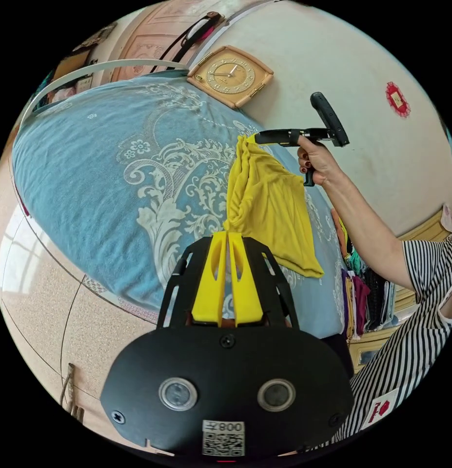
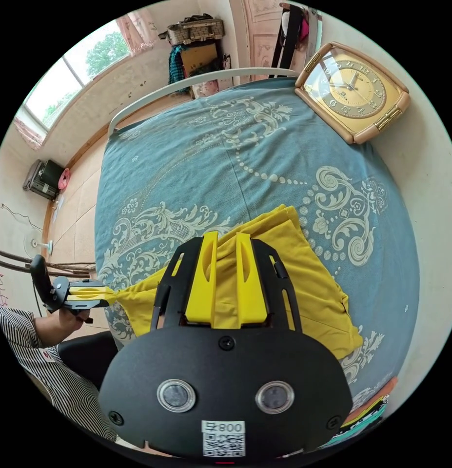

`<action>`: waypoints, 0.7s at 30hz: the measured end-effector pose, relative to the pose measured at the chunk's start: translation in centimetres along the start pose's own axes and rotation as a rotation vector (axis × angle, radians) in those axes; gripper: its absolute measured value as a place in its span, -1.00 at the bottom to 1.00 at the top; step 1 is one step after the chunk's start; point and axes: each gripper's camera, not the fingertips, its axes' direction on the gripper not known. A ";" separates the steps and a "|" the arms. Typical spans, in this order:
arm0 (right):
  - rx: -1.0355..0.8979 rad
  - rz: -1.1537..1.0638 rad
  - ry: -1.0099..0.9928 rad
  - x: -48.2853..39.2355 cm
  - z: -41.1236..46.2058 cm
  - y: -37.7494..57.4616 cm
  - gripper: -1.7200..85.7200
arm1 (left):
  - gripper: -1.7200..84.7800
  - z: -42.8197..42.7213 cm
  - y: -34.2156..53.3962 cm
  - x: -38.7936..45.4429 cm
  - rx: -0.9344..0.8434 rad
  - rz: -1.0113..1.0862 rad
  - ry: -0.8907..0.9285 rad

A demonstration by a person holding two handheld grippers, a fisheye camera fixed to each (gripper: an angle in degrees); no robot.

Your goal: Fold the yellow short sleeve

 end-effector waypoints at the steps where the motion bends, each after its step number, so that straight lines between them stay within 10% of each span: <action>1: -0.005 0.010 0.002 0.2 0.5 0.0 -0.81 | -0.95 -0.3 0.1 0.1 0.012 0.004 0.000; 21: 0.055 0.122 0.027 2.5 4.8 6.9 -0.96 | -0.96 2.3 0.8 5.5 -0.036 0.235 -0.038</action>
